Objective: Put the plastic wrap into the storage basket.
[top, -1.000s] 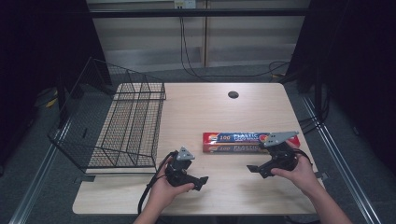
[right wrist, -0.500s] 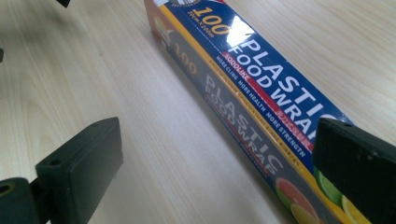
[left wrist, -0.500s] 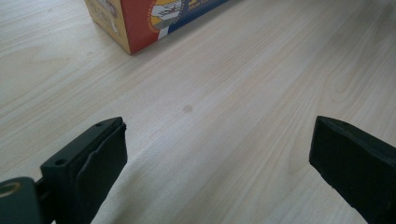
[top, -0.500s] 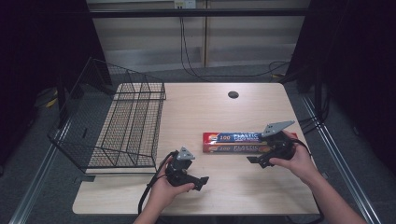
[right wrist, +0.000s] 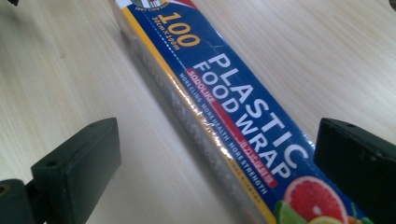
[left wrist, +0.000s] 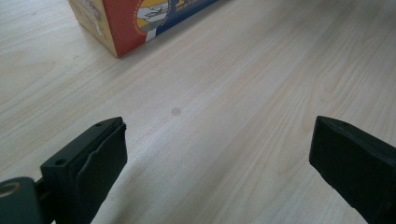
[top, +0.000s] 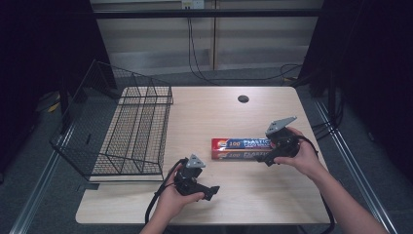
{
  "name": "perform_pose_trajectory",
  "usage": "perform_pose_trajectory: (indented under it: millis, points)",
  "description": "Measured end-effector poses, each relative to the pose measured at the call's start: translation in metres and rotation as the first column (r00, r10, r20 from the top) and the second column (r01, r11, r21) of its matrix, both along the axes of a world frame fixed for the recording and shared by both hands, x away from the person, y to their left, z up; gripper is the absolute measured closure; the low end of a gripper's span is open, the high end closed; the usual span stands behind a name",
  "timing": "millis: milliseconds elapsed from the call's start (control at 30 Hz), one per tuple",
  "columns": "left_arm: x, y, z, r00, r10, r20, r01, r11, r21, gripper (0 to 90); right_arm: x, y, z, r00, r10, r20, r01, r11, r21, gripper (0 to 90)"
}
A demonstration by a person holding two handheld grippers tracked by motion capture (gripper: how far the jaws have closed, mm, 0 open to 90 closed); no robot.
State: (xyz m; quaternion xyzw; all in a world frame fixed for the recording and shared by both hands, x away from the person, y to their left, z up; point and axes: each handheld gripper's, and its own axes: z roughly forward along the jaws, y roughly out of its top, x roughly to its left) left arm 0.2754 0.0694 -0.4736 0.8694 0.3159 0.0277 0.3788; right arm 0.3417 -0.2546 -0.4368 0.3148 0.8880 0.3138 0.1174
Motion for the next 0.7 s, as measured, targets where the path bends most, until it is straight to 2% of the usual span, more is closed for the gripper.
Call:
perform_pose_trajectory:
  millis: [133, 233, 333, 533, 700]
  points:
    - [0.000, -0.001, -0.001, 1.0000, 0.002, 0.002, -0.002, 0.9999, -0.011, 4.1, 0.008, -0.001, 0.001, 0.9998, 0.018, 0.004, -0.018, 1.000, -0.013, 0.7]
    - [0.001, -0.001, -0.001, 1.0000, 0.001, 0.001, -0.001, 0.9999, -0.013, 4.1, 0.013, -0.001, 0.000, 0.9996, 0.004, -0.028, -0.005, 0.999, -0.043, 0.7]
    - [0.001, -0.001, -0.001, 1.0000, -0.004, -0.003, 0.003, 0.9999, -0.011, 4.1, 0.016, 0.000, -0.002, 0.9993, 0.010, -0.037, -0.012, 0.998, -0.065, 1.0]
    - [0.000, -0.001, -0.001, 0.9999, -0.010, -0.008, 0.010, 0.9999, -0.005, 4.1, 0.023, 0.000, -0.003, 0.9992, 0.035, -0.021, -0.037, 0.996, -0.083, 3.1]
    - [0.000, -0.001, -0.001, 0.9999, -0.012, -0.010, 0.012, 0.9999, 0.000, 4.1, 0.026, 0.000, -0.008, 0.9987, 0.036, -0.036, -0.039, 0.994, -0.098, 3.1]
